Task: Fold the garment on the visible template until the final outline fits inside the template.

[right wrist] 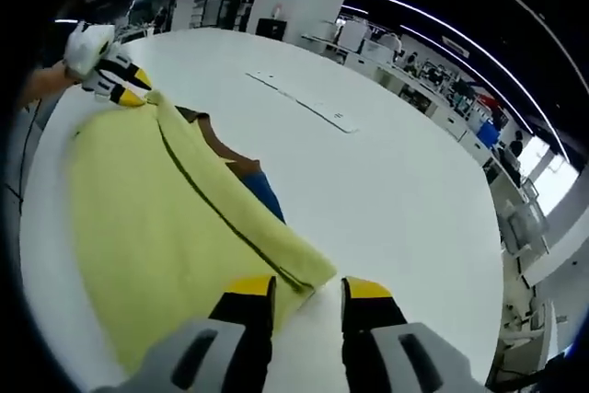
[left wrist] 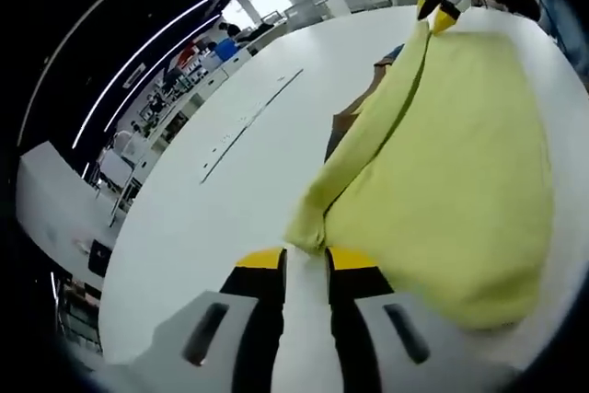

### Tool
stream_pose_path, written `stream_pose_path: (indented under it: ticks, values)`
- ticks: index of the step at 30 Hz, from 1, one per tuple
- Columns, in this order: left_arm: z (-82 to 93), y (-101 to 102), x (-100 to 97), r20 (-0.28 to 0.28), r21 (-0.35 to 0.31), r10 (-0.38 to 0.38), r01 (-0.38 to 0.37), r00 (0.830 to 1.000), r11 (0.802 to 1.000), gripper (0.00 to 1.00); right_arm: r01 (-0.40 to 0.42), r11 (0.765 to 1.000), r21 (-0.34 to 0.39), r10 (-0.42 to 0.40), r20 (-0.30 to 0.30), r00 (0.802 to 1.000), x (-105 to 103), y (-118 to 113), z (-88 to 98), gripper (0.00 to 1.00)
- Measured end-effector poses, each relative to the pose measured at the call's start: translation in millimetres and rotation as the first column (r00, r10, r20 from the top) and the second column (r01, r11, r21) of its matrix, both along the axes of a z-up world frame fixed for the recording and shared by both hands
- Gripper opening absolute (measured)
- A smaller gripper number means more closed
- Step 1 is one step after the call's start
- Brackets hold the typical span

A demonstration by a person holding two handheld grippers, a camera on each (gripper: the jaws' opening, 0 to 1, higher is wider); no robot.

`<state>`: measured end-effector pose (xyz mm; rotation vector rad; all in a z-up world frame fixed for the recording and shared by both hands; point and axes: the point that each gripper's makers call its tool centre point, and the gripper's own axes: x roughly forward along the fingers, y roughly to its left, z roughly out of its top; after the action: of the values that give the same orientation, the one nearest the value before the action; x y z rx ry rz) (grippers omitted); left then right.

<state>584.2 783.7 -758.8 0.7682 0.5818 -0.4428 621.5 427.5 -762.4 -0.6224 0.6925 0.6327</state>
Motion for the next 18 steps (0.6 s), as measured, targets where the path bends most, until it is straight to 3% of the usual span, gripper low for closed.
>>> stream_pose_path:
  ticks: [2,3,9,14,18]
  values:
    - [-2.0,3.5,5.4,0.002,0.019,0.012,-0.012,1.0,1.0,0.12,0.025,1.0,0.016,-0.025,0.003,1.0,4.1,-2.2,-2.3,0.25]
    - [-1.8,4.3,8.6,0.006,0.008,0.022,-0.022,1.0,1.0,0.11,0.052,0.997,0.058,-0.053,0.011,0.999,8.5,-0.3,-1.4,0.25]
    - [2.9,7.3,23.1,0.025,-0.088,0.099,-0.097,0.995,0.991,0.11,0.142,0.983,0.114,-0.147,0.034,0.989,29.1,-3.9,1.6,0.24]
    - [11.2,10.5,35.7,0.023,-0.215,0.201,-0.191,0.979,0.958,0.14,0.225,0.96,0.167,-0.234,0.031,0.972,39.0,-8.5,4.1,0.24]
    - [9.8,10.5,34.8,0.0,-0.239,0.224,-0.217,0.975,0.946,0.17,0.273,0.94,0.203,-0.28,0.007,0.96,39.5,-11.5,5.9,0.25]
